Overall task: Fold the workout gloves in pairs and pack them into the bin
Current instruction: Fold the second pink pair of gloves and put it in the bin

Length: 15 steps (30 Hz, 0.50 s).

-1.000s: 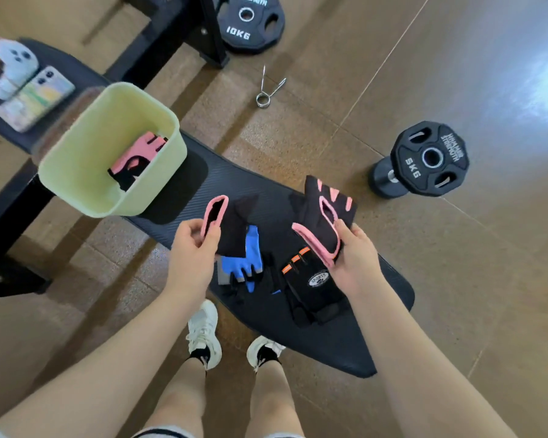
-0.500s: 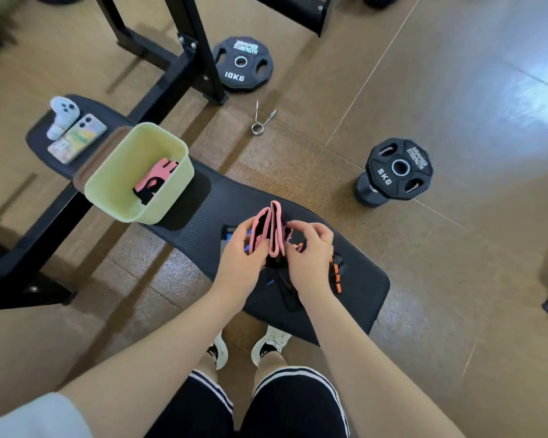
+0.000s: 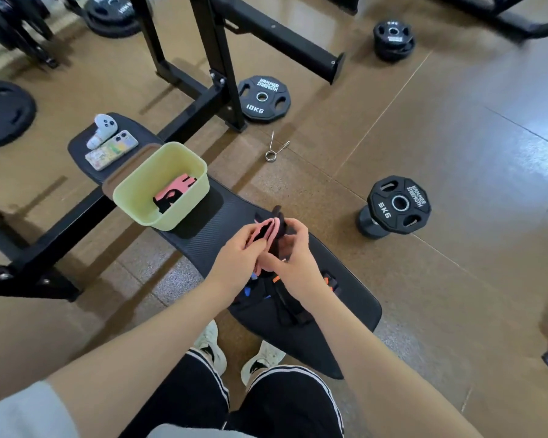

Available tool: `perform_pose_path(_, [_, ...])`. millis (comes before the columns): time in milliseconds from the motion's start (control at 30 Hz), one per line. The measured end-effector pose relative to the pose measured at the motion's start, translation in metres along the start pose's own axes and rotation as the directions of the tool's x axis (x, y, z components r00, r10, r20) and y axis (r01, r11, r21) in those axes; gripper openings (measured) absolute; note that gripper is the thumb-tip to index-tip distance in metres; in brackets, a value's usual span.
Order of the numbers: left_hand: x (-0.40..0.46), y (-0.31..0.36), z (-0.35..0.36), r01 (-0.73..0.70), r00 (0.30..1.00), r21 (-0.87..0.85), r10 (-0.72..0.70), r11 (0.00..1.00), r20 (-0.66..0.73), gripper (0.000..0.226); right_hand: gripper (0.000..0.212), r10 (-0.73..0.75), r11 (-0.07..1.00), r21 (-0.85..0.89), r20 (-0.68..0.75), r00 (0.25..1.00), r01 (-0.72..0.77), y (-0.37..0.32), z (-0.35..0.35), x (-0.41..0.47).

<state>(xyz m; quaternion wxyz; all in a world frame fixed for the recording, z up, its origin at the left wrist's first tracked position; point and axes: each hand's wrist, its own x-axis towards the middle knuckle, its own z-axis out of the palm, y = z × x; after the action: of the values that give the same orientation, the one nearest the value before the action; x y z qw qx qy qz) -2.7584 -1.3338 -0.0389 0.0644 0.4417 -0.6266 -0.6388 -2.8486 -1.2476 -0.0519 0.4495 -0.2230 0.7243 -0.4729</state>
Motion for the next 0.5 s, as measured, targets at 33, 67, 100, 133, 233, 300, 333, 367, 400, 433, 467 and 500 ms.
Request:
perform_pose_path(33, [-0.001,0.003,-0.003,0.011,1.0,-0.001,-0.011,1.0,-0.001,0.025,0.068,-0.022,0.999,-0.032,-0.014,1.0,0.022,-0.003,0.001,0.002])
perform_pose_path(67, [-0.001,0.007,-0.006,0.016,1.0,0.019,-0.016,1.0,-0.004,0.025,0.066,-0.041,0.998,-0.058,-0.016,0.999,0.04,-0.008,0.004,0.004])
perform_pose_path(100, [0.0,0.011,-0.01,0.027,1.0,0.078,-0.026,0.997,-0.016,0.028,0.064,-0.033,0.997,-0.07,-0.003,0.999,0.033,-0.011,0.008,0.007])
perform_pose_path(133, [0.002,0.015,-0.016,0.036,0.999,0.175,-0.03,0.984,-0.038,0.03,0.06,-0.009,0.999,-0.044,0.032,0.999,0.01,-0.016,0.013,0.01])
perform_pose_path(233, [0.008,0.017,-0.033,0.059,0.996,0.422,-0.027,0.905,-0.083,0.033,0.061,0.054,0.998,-0.014,0.133,0.99,-0.053,-0.026,0.031,0.019])
perform_pose_path(300, [0.013,0.01,-0.047,0.055,0.995,0.483,-0.008,0.874,-0.099,0.032,0.072,0.024,0.983,-0.185,0.216,0.976,0.017,-0.028,0.044,0.026])
perform_pose_path(333, [0.017,0.003,-0.056,0.051,0.994,0.492,0.006,0.869,-0.112,0.03,0.074,0.01,0.966,-0.251,0.255,0.967,0.056,-0.029,0.048,0.032])
perform_pose_path(367, [0.021,-0.002,-0.068,0.036,0.993,0.497,0.025,0.867,-0.115,0.028,0.075,-0.007,0.946,-0.309,0.286,0.958,0.1,-0.028,0.051,0.039])
perform_pose_path(400, [0.028,-0.008,-0.081,0.015,0.994,0.498,0.043,0.867,-0.103,0.029,0.073,-0.039,0.914,-0.374,0.296,0.954,0.154,-0.03,0.054,0.049])
perform_pose_path(433, [0.036,-0.012,-0.095,-0.009,0.995,0.497,0.059,0.868,-0.084,0.03,0.071,-0.081,0.861,-0.464,0.279,0.957,0.208,-0.029,0.056,0.061])
perform_pose_path(467, [0.046,-0.014,-0.11,-0.034,0.996,0.492,0.072,0.87,-0.059,0.031,0.069,-0.131,0.796,-0.552,0.244,0.961,0.248,-0.031,0.057,0.075])
perform_pose_path(500, [0.057,-0.016,-0.125,-0.059,0.996,0.482,0.083,0.874,-0.029,0.03,0.07,-0.165,0.725,-0.635,0.214,0.963,0.265,-0.032,0.059,0.09])
